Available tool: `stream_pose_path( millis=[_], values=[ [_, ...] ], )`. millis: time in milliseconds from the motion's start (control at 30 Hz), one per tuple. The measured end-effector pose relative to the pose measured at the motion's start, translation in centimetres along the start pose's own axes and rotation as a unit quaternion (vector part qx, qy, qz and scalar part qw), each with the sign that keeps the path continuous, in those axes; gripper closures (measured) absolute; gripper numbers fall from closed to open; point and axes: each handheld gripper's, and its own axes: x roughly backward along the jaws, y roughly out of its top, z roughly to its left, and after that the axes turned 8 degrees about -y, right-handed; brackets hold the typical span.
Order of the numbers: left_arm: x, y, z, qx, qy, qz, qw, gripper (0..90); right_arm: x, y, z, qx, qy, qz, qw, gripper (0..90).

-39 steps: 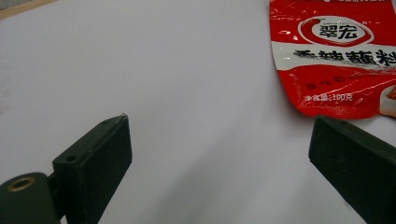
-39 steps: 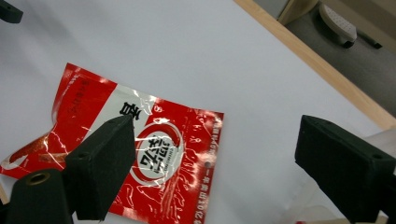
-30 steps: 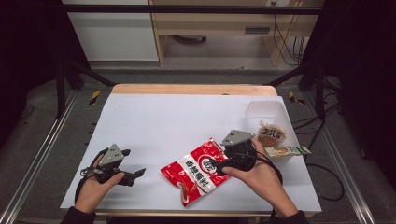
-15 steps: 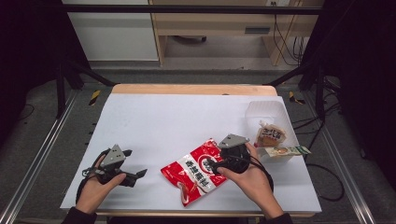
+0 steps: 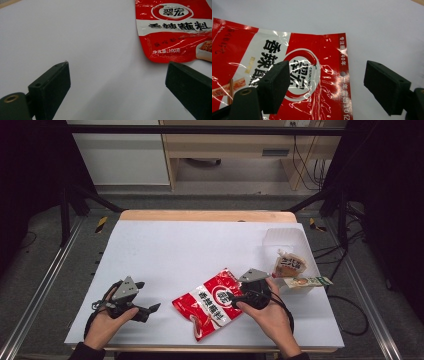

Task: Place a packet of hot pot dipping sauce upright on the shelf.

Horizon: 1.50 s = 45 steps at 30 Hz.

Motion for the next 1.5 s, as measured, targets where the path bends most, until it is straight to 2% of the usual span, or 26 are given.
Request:
stream_pose_path(
  millis=[400, 733, 1133, 1200, 1333, 1500],
  values=[
    [-0.1, -0.1, 0.1, 0.001, -0.002, 0.005, 1.0000, 5.7, -0.5, -1.9, -0.2, -0.013, -0.014, 0.003, 0.9998, 15.7],
    [-0.2, -0.1, 0.0, -0.001, -0.004, 0.007, 1.0000, 5.8, -1.6, -3.1, 0.0, -0.028, -0.005, 0.026, 0.9993, 13.8],
    [-0.3, -0.2, 0.0, -0.004, -0.009, 0.013, 0.9999, 5.8, -2.2, -4.1, -0.3, -0.060, 0.006, 0.036, 0.9975, 12.4],
    [-0.3, -0.2, 0.0, -0.004, -0.010, 0.013, 0.9999, 5.8, -2.3, -4.3, -0.3, -0.070, 0.013, 0.042, 0.9966, 12.0],
    [-0.3, -0.2, 0.0, -0.005, -0.010, 0.013, 0.9999, 5.8, -2.4, -4.4, -0.1, -0.073, 0.025, 0.049, 0.9958, 11.9],
    [-0.3, -0.2, 0.0, -0.005, -0.011, 0.013, 0.9998, 5.8, -2.3, -4.3, 0.0, -0.080, 0.036, 0.044, 0.9952, 13.5]
  ],
)
